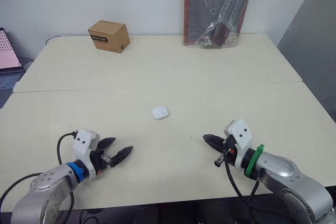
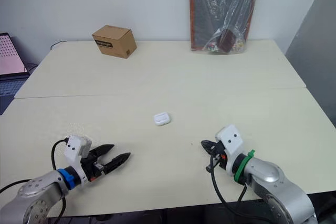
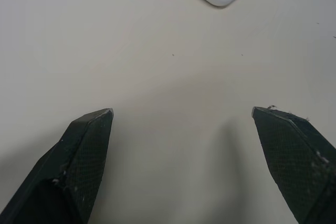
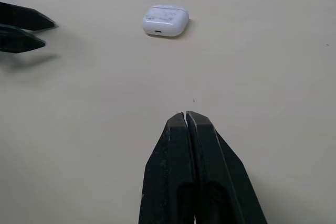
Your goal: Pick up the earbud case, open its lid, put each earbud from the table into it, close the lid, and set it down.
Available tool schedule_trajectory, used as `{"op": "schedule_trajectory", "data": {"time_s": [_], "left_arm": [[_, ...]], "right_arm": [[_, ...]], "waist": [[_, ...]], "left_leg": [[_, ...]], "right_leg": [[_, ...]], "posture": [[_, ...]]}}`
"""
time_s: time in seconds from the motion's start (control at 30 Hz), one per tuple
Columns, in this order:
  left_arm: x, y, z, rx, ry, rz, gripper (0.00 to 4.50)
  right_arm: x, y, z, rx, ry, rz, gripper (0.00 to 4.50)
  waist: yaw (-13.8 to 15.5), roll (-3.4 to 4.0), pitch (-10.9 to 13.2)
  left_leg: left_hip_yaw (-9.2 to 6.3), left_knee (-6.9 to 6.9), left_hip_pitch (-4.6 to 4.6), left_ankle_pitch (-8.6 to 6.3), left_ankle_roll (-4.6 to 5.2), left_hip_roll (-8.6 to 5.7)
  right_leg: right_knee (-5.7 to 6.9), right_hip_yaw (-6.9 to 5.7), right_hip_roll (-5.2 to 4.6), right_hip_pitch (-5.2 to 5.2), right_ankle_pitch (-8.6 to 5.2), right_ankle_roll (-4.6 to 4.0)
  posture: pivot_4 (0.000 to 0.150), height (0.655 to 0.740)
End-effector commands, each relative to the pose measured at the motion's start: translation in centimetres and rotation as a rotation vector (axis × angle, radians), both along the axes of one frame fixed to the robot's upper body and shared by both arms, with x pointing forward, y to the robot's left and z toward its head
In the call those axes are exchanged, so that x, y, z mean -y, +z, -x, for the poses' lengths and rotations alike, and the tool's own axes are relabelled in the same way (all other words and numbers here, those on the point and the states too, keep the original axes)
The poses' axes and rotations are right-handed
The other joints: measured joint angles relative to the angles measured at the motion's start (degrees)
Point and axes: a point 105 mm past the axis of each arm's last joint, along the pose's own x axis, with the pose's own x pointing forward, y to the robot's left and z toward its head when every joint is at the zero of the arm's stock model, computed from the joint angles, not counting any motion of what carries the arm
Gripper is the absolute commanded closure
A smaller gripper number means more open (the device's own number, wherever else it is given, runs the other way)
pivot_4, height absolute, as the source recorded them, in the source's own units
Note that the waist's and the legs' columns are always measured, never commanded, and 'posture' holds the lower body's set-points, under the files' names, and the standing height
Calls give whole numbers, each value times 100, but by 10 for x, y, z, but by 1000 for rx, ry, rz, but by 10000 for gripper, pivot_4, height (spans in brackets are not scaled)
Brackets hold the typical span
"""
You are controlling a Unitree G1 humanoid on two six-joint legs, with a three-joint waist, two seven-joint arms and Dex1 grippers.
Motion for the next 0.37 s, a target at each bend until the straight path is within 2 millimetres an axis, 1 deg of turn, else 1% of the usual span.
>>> {"op": "schedule_trajectory", "data": {"time_s": [0.03,0.37], "left_arm": [[2,11,2,52,8,-3,324],[4,13,4,44,-9,40,324]], "right_arm": [[0,6,2,42,6,-4,45000],[1,6,2,39,11,4,45000]], "waist": [[3,0,0],[2,-1,-1]], "left_leg": [[-1,0,1,0,0,0],[0,0,5,0,0,-1]], "right_leg": [[1,-1,1,0,0,0],[0,0,4,6,-1,0]], "posture": [[1500,7400],[1500,7400]]}}
